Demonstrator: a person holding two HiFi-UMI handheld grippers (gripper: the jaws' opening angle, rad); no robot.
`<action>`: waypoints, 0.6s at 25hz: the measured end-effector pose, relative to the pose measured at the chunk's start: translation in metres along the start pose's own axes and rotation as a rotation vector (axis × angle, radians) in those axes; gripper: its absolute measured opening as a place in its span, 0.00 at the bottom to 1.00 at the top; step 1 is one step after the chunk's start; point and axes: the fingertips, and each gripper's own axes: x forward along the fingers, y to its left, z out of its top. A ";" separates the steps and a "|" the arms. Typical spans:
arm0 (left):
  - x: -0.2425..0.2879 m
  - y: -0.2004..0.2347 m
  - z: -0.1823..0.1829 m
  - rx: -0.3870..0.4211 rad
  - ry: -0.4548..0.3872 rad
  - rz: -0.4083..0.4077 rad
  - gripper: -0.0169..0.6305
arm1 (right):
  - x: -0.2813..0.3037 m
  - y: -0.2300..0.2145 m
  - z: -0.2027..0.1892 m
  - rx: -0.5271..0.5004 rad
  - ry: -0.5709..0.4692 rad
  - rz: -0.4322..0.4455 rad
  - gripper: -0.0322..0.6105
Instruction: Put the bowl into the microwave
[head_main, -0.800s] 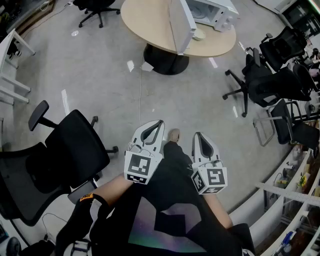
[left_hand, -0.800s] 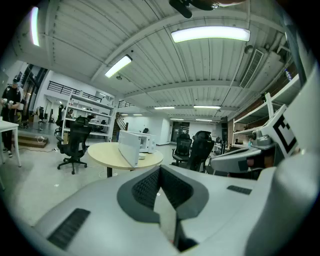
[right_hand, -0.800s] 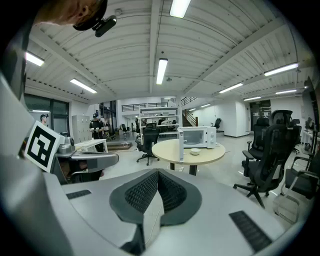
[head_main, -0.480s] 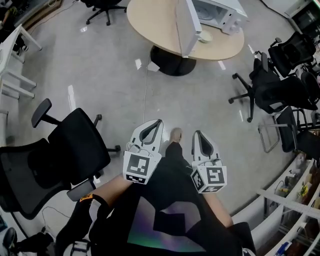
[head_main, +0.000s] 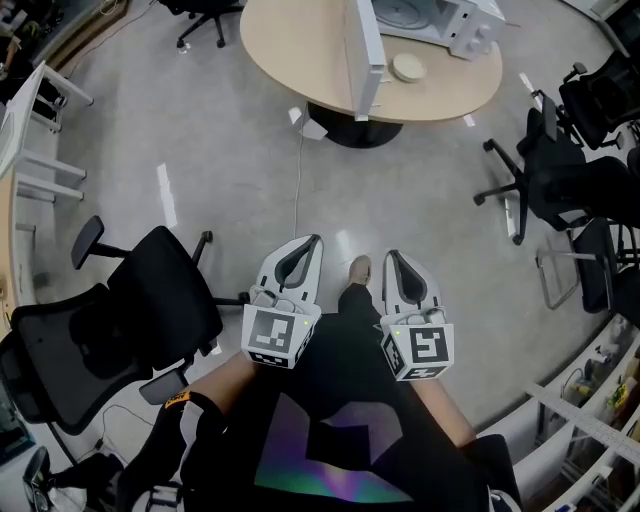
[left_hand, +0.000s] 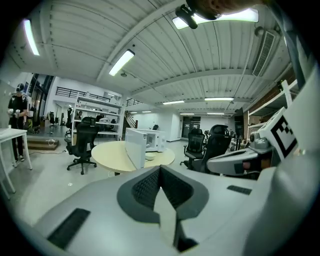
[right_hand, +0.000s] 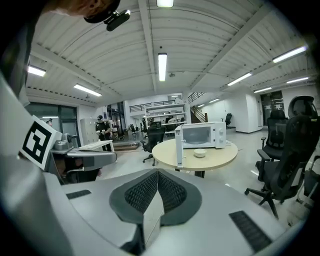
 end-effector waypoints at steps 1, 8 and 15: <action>0.008 -0.001 0.002 0.001 0.001 0.002 0.10 | 0.005 -0.006 0.003 -0.001 -0.005 0.007 0.08; 0.061 -0.016 0.025 0.039 0.008 -0.003 0.10 | 0.030 -0.049 0.026 0.004 -0.027 0.034 0.08; 0.094 -0.022 0.035 0.047 0.009 0.031 0.10 | 0.048 -0.085 0.040 0.004 -0.045 0.062 0.08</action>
